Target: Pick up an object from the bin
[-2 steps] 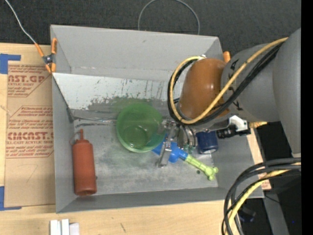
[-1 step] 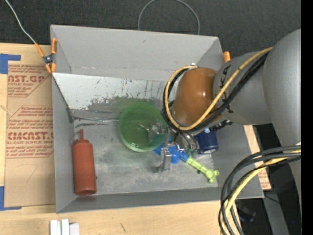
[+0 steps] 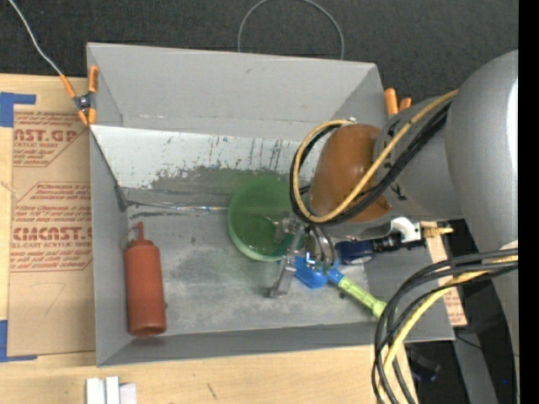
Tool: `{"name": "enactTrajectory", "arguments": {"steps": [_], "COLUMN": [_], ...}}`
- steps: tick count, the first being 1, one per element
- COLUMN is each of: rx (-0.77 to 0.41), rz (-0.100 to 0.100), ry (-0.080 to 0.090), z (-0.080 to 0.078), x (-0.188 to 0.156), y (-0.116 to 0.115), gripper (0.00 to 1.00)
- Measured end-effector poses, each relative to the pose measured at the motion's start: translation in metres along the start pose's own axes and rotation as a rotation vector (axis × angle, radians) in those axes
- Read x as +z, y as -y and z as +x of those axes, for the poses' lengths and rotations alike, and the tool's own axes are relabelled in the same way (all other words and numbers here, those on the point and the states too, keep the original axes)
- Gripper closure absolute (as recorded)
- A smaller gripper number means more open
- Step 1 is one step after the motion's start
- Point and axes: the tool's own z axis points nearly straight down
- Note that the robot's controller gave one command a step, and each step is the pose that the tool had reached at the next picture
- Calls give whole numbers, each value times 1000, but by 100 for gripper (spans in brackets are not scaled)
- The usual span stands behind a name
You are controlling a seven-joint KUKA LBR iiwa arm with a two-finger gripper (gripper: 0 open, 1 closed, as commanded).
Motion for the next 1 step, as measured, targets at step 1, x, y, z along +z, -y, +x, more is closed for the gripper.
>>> {"name": "enactTrajectory", "arguments": {"steps": [1], "rx": [91], "rz": [0], "ry": [-1], "z": [-2], "x": [0], "y": [4], "gripper": [0]}}
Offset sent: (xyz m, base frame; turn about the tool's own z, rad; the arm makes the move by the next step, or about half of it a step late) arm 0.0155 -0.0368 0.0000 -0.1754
